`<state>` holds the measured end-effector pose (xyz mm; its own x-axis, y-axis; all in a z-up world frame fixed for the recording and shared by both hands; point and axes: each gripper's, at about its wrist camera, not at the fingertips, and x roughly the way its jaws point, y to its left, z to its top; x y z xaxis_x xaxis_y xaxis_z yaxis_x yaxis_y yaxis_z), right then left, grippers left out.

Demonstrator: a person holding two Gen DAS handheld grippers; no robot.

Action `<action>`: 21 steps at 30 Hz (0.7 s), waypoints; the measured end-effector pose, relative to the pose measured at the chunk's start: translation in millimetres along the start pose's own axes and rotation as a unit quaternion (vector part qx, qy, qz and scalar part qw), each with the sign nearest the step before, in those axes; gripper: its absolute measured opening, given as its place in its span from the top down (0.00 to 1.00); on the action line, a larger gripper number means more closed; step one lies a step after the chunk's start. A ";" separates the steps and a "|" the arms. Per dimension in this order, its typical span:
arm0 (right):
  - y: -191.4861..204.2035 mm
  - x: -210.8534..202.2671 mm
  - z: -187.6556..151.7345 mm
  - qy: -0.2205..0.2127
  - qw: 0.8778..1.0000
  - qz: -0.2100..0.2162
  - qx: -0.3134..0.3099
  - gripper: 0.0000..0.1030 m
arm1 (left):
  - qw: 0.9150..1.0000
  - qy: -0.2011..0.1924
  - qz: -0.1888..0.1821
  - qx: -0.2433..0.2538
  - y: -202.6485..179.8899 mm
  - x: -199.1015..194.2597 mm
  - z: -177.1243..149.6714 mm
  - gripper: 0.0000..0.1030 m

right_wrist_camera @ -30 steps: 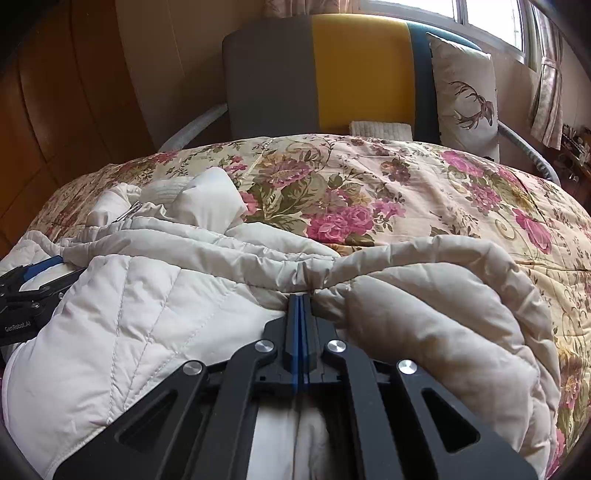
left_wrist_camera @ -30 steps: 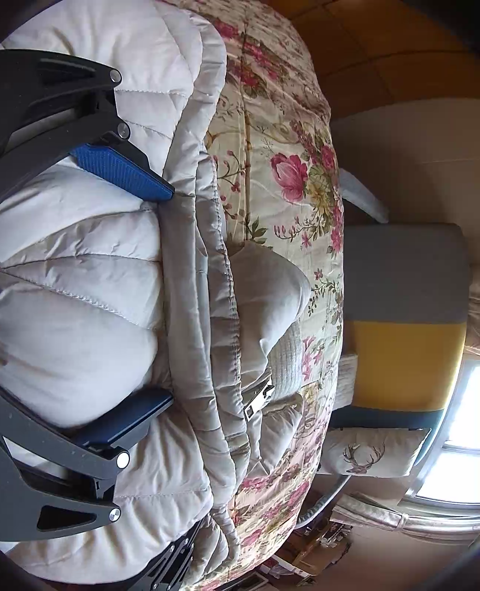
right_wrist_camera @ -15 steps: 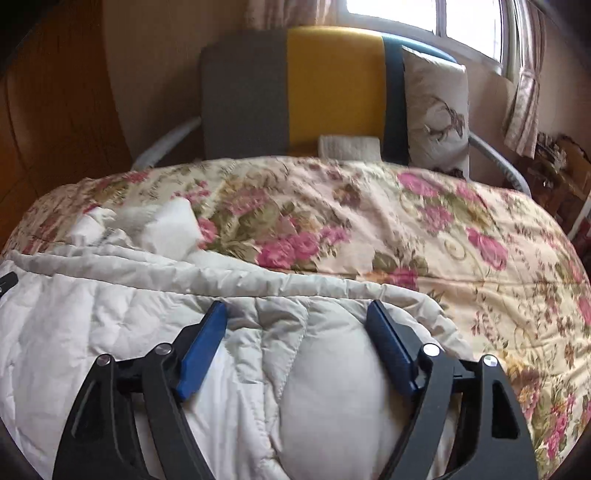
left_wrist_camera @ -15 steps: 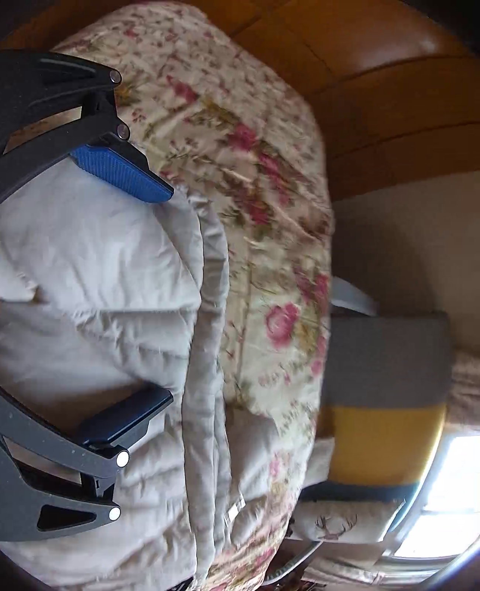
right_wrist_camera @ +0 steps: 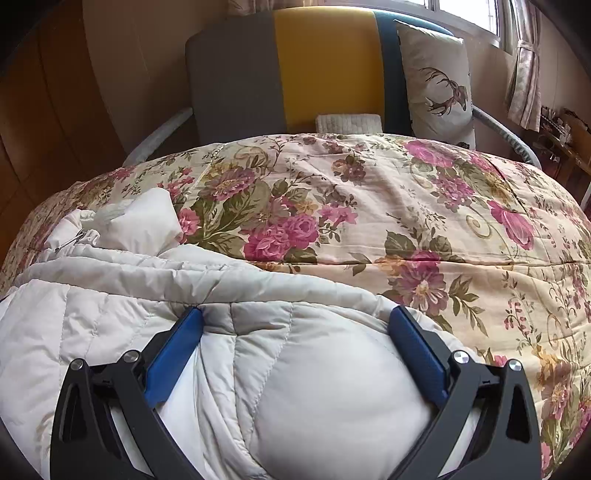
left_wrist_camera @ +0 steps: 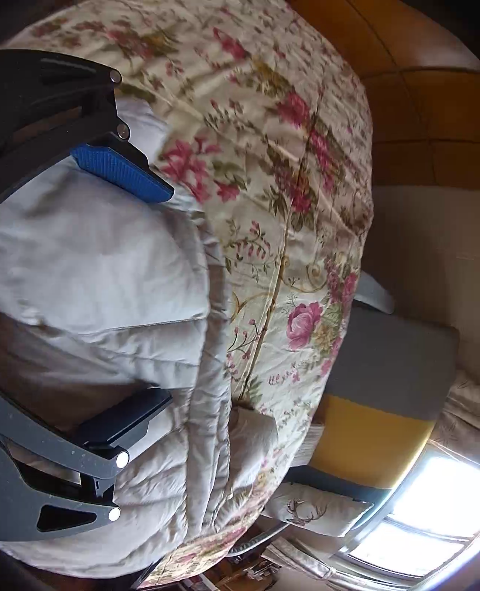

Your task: Fold large clothes

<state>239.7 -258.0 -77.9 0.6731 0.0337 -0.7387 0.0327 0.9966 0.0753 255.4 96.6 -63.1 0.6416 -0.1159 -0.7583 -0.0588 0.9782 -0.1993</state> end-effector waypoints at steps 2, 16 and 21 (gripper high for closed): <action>0.1 -0.2 0.2 -0.001 1.000 -0.001 -0.001 0.03 | 1.000 -0.027 -0.002 -0.011 4.1 -28.5 -9.6 0.03; 6.0 -23.2 -1.2 -0.007 1.000 -0.025 -0.016 0.02 | 0.993 0.007 -0.001 -0.115 66.9 -47.3 -73.4 0.03; 28.0 -96.9 -23.9 -0.064 0.998 -0.015 -0.016 0.02 | 0.988 -0.034 -0.020 -0.149 75.0 -78.8 -87.1 0.03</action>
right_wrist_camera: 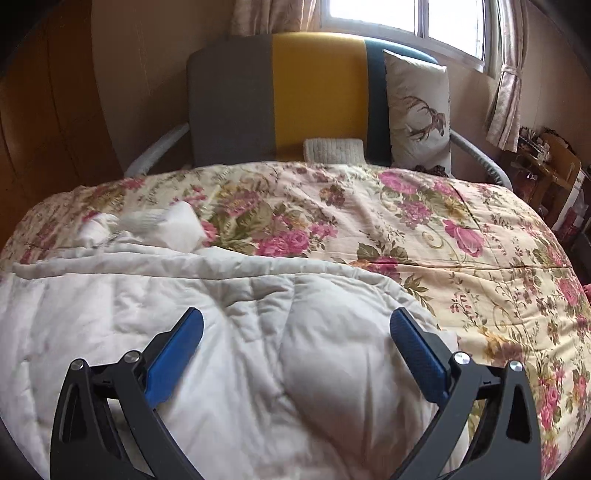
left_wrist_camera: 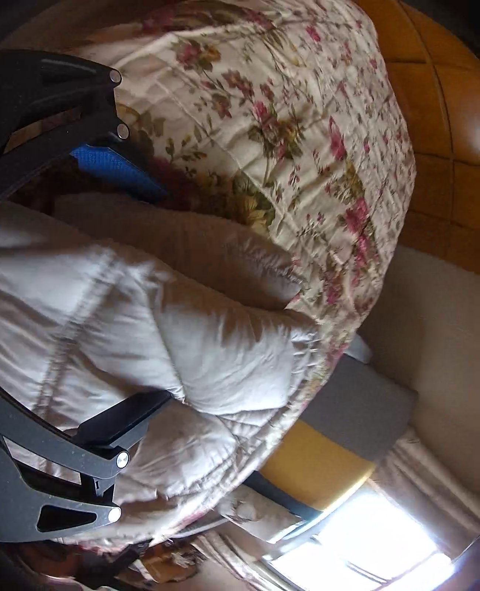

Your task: Fold large clothes

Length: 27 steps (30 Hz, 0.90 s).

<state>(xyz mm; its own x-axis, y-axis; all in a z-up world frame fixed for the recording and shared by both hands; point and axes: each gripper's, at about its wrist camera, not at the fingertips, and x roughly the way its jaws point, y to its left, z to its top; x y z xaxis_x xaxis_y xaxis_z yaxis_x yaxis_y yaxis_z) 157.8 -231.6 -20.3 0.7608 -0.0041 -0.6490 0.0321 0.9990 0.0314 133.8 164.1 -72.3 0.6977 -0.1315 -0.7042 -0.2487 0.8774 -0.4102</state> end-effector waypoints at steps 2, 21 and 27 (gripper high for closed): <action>15.3 -24.3 -12.9 -0.023 0.999 0.028 -0.017 0.02 | 0.999 -0.016 -0.016 -0.031 9.6 -12.9 -6.4 0.03; 43.2 -2.8 -78.0 -0.054 0.996 0.046 -0.053 0.02 | 0.981 0.031 -0.122 -0.147 30.9 -44.0 -94.6 0.16; 43.5 -2.9 -78.0 -0.054 0.996 0.046 -0.053 0.02 | 0.962 0.041 -0.210 -0.169 21.7 -26.4 -94.5 0.18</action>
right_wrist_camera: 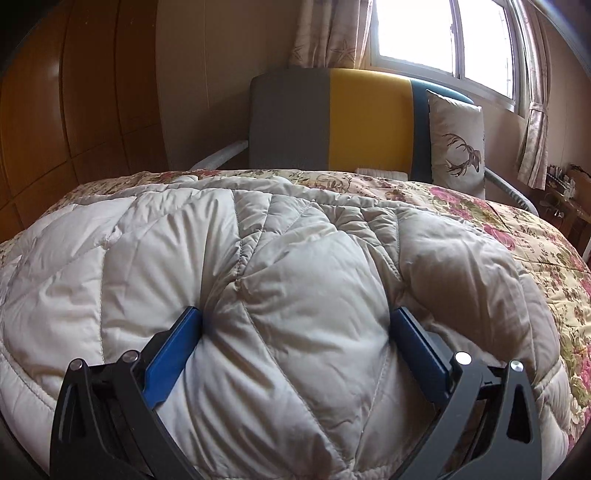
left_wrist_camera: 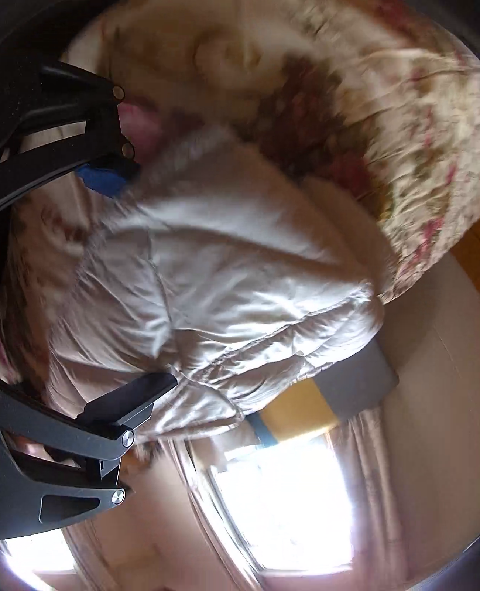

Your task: Fold large clothes

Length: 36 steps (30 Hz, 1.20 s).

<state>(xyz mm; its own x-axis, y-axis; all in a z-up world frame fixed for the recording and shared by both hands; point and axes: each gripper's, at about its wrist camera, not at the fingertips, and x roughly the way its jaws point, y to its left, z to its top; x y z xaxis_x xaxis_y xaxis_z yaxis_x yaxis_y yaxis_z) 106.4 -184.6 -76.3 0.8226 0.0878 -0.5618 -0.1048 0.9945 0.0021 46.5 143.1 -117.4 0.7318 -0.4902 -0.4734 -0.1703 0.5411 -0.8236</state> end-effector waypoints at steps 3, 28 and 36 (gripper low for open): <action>0.1 0.2 0.0 0.000 1.000 0.000 0.000 0.02 | 0.998 -0.025 -0.035 -0.036 3.6 8.4 4.7 0.12; 72.6 -28.4 27.8 0.032 0.999 0.012 -0.030 0.02 | 0.994 -0.102 -0.049 0.002 0.0 -74.8 36.0 0.78; 122.6 19.8 18.8 0.037 0.991 -0.059 -0.112 0.02 | 0.991 -0.108 -0.057 0.057 -28.1 -79.6 36.9 0.78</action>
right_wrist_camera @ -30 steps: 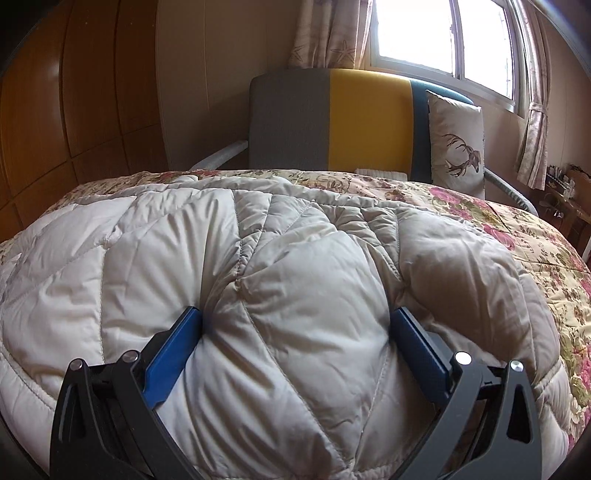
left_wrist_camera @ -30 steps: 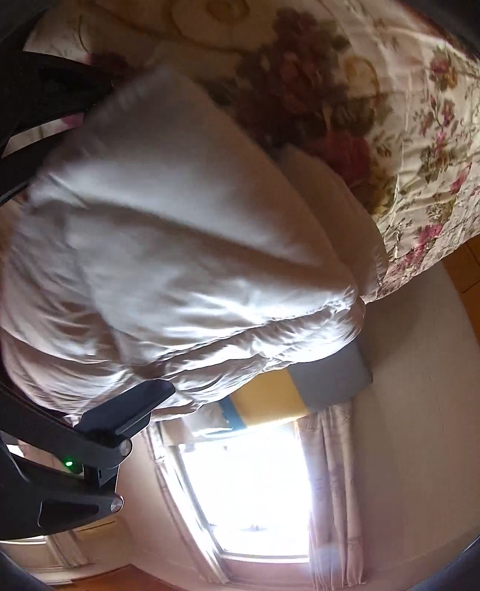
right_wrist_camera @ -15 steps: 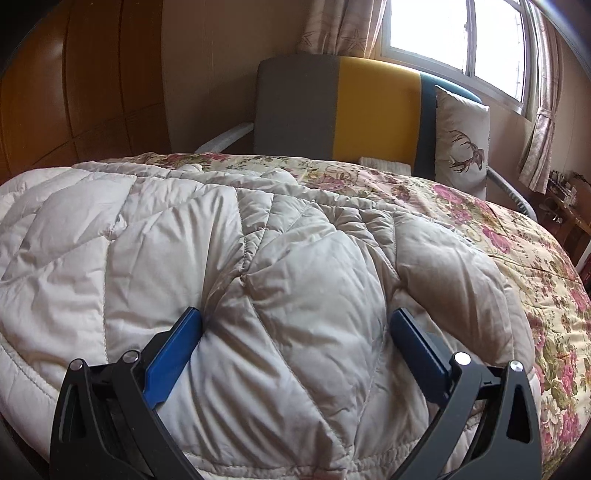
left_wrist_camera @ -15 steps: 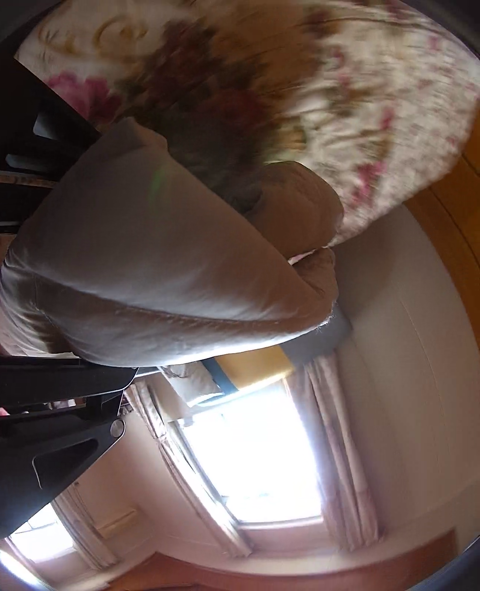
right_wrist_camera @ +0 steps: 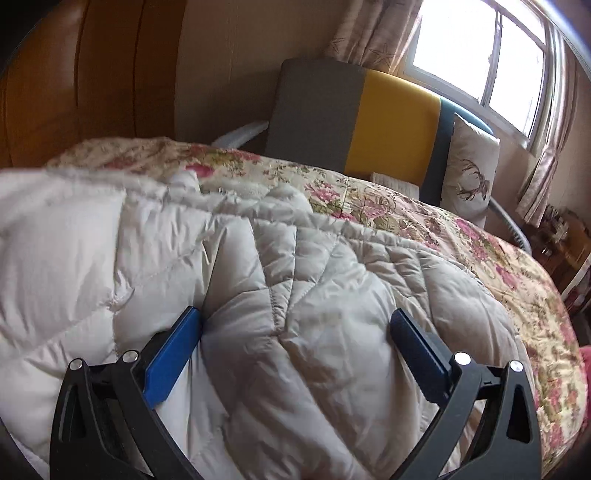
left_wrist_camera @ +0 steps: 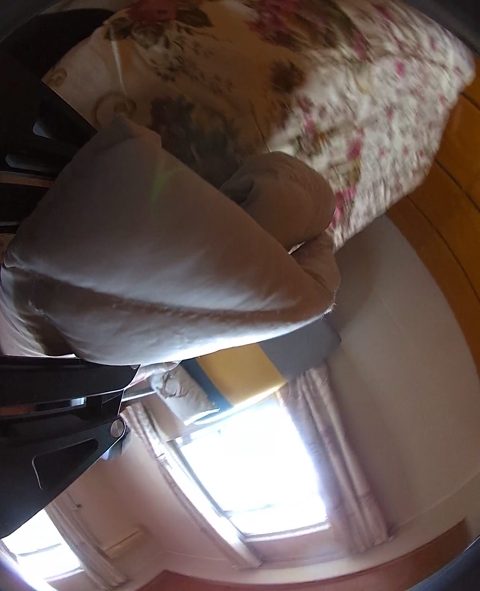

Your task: Fold large clothes

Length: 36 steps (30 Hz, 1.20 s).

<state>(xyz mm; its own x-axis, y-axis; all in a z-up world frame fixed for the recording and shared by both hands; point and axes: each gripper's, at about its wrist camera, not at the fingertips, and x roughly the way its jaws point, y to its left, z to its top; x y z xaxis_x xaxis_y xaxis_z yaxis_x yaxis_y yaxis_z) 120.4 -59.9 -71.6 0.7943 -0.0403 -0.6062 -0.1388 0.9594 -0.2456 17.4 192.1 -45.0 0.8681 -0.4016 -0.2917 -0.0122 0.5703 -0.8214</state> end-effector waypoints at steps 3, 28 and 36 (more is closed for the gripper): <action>4.2 6.3 -4.8 -0.012 1.000 -0.015 -0.011 0.02 | 0.999 0.000 -0.004 0.051 -27.7 3.6 0.5 0.78; -11.6 -35.8 -58.4 -0.043 0.999 0.024 -0.001 0.02 | 0.956 0.015 0.030 0.290 -144.6 35.9 -27.0 0.78; -74.5 -81.2 -51.5 -0.065 0.996 0.032 0.046 0.02 | 0.935 0.002 0.050 0.352 -167.7 42.6 -39.2 0.78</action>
<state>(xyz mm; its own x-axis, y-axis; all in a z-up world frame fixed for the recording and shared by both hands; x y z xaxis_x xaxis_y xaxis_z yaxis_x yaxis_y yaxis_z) 35.8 -142.5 -43.0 0.8558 0.0532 -0.5145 -0.1425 0.9804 -0.1357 37.0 51.3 61.0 0.8787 -0.3218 -0.3526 0.2366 0.9351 -0.2637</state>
